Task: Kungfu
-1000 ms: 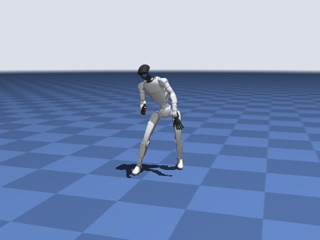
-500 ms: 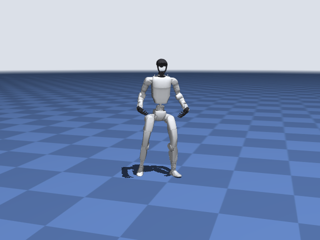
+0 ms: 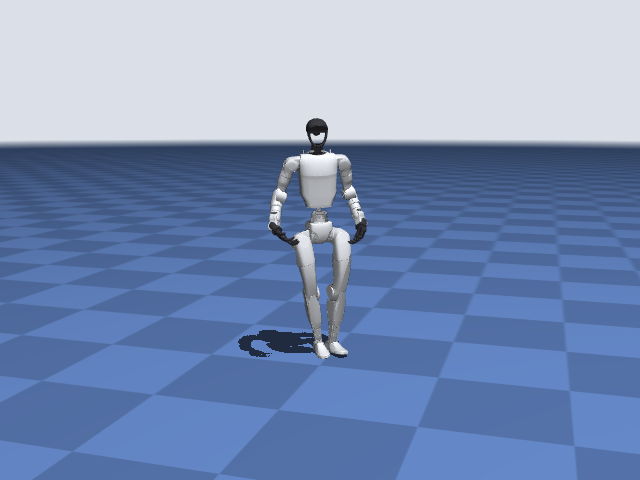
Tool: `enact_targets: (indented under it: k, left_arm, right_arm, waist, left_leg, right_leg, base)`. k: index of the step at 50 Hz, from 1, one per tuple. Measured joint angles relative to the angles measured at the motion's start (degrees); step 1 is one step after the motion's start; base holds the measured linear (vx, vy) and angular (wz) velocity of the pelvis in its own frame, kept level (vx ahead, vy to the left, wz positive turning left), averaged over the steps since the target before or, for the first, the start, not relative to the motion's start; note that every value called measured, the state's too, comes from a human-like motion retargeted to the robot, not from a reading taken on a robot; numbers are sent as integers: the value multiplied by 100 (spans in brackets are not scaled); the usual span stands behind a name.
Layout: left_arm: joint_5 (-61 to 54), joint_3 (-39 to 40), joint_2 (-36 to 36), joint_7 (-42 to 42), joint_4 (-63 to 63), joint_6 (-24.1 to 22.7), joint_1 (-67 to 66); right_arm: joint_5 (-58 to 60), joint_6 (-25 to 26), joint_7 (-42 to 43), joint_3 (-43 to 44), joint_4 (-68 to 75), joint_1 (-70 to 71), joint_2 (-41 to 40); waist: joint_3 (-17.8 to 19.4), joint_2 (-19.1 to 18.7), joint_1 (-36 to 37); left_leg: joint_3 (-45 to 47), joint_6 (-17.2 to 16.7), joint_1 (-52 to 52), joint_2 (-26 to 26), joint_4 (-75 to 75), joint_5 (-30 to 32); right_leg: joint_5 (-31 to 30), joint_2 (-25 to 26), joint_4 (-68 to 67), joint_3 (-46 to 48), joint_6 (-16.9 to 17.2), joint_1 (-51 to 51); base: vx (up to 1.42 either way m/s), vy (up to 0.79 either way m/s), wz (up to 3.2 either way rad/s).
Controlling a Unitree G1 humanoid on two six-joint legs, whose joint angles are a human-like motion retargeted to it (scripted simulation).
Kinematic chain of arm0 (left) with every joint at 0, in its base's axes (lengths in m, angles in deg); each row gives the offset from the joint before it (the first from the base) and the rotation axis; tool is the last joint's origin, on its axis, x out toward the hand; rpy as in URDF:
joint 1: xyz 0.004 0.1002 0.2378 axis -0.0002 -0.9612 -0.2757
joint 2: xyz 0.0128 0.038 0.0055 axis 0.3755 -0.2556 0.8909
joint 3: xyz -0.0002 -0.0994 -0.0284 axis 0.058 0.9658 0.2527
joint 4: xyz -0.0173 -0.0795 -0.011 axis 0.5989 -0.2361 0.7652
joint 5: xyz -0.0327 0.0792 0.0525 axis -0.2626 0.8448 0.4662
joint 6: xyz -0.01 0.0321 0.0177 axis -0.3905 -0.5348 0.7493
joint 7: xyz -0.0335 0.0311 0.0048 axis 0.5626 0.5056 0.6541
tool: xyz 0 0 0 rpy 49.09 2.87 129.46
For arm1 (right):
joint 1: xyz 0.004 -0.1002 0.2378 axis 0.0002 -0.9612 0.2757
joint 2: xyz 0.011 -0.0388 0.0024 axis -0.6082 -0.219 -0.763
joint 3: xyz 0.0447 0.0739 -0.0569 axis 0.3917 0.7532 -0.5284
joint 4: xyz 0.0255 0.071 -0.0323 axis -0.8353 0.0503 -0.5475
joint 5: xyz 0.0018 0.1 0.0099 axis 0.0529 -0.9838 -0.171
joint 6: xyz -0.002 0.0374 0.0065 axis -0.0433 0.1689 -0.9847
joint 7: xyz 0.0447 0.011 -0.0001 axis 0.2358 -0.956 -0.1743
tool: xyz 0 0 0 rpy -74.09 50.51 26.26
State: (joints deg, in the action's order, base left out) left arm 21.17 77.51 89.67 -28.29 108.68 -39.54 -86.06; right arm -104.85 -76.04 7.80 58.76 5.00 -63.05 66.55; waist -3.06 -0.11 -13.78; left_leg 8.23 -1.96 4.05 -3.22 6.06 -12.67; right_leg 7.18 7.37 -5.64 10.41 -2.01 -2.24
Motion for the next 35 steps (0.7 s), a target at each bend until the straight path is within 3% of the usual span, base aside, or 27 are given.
enact_targets:
  k: [2,5,6,8,11,13,15,18,20,22,23,25,28,32,35]
  left_arm:
    - [515,-136,512,112,586,-127,307]
    - [1604,-599,1084,300,1595,-244,1004]
    - [1978,-821,1240,369,1879,-328,1349]
    - [2754,-1327,1549,512,2227,-556,1957]
    - [4890,-1491,1642,1221,2495,-1007,2471]
    - [6559,-1223,1328,2169,2693,-1115,2535]
    - [7640,-995,1011,3152,2812,-1056,2498]
    - [8199,-810,567,3950,2896,-1031,2191]
    - [8274,-543,209,4250,2938,-969,1907]
    - [8039,-264,-101,4323,2985,-1035,1629]
    - [7842,-132,-233,4291,3019,-1098,1496]
    - [7341,81,-439,4216,3128,-1180,1283]
    - [6485,350,-662,4380,3479,-1175,1120]
    - [5179,505,-831,4818,4194,-1178,1206]
    - [4427,456,-765,4894,4532,-1295,1231]
  right_arm:
    - [892,-402,53,-120,742,532,84]
    - [2531,-1011,400,-222,1765,1237,119]
    - [3209,-1141,687,-161,2009,1422,83]
    - [4431,-1300,1420,-20,2356,1689,53]
    - [6038,-1624,2667,478,2688,1579,-219]
    - [6614,-1703,3345,660,2792,1264,-342]
    - [6744,-1767,3722,699,2735,953,-409]
    - [6578,-1954,3681,738,2556,580,-576]
    - [6476,-1899,3598,715,2399,401,-703]
    - [6562,-1870,3599,596,2202,278,-734]
    - [6663,-1882,3630,489,2082,233,-698]
    - [6963,-1939,3705,235,1853,167,-571]
    - [7403,-1862,3816,-92,1765,201,-419]
    - [7166,-1578,3703,122,2239,431,-671]
    - [6569,-1660,3445,409,2730,750,-929]
  waist:
    - [58,-86,-125]
    - [322,-170,-42]
    - [452,-178,117]
    - [716,-199,415]
    - [797,-372,816]
    - [726,-447,882]
    - [678,-543,830]
    - [587,-633,577]
    - [521,-584,415]
    - [487,-459,337]
    - [497,-410,320]
    - [546,-406,335]
    - [583,-523,496]
    - [668,-674,327]
    - [822,-667,96]
  left_leg:
    - [69,2,38,65,-19,-22]
    - [220,23,21,148,-97,-73]
    - [335,-115,61,345,-57,-100]
    - [529,-430,153,722,51,-87]
    - [698,-365,323,948,109,-48]
    - [637,-212,275,829,44,-17]
    - [473,-211,322,906,57,51]
    - [113,-285,540,1017,168,172]
    - [-82,-358,718,994,267,250]
    - [-127,-424,863,925,363,331]
    - [-134,-452,911,912,408,377]
    - [-205,-507,998,982,446,554]
    - [-240,-587,1102,1213,263,1154]
    - [73,-400,1235,1222,-72,2035]
    - [954,-697,1153,1363,34,1444]
  right_leg:
    - [-64,-26,-120,-142,400,-136]
    - [-2,-29,-526,-347,1439,-453]
    - [123,169,-670,-291,1596,-604]
    - [401,516,-1033,-121,1701,-901]
    - [412,-28,-1477,401,1701,-970]
    - [313,-737,-1755,742,1660,-709]
    - [264,-1068,-1843,889,1378,-432]
    - [-62,-1287,-1552,704,1175,56]
    - [-648,-1442,-1196,549,1047,401]
    - [-399,-1498,-773,103,1427,647]
    - [-177,-1443,-628,-269,1461,712]
    - [362,-1163,-483,-857,1123,791]
    - [671,-1033,-218,-125,72,780]
    - [623,-823,-25,130,-82,640]
    - [450,-807,59,316,-247,553]
  base:
    - [-20,2,-39]
    - [-39,-1,-90]
    - [-56,-41,-140]
    - [-60,-65,-135]
    - [-35,12,-50]
    - [0,26,67]
    - [-10,-20,110]
    - [-22,-38,123]
    - [-34,-44,94]
    - [-31,-36,42]
    - [-44,-47,15]
    - [-55,-56,1]
    - [-51,-46,-8]
    - [-68,-36,67]
    - [-60,-18,60]
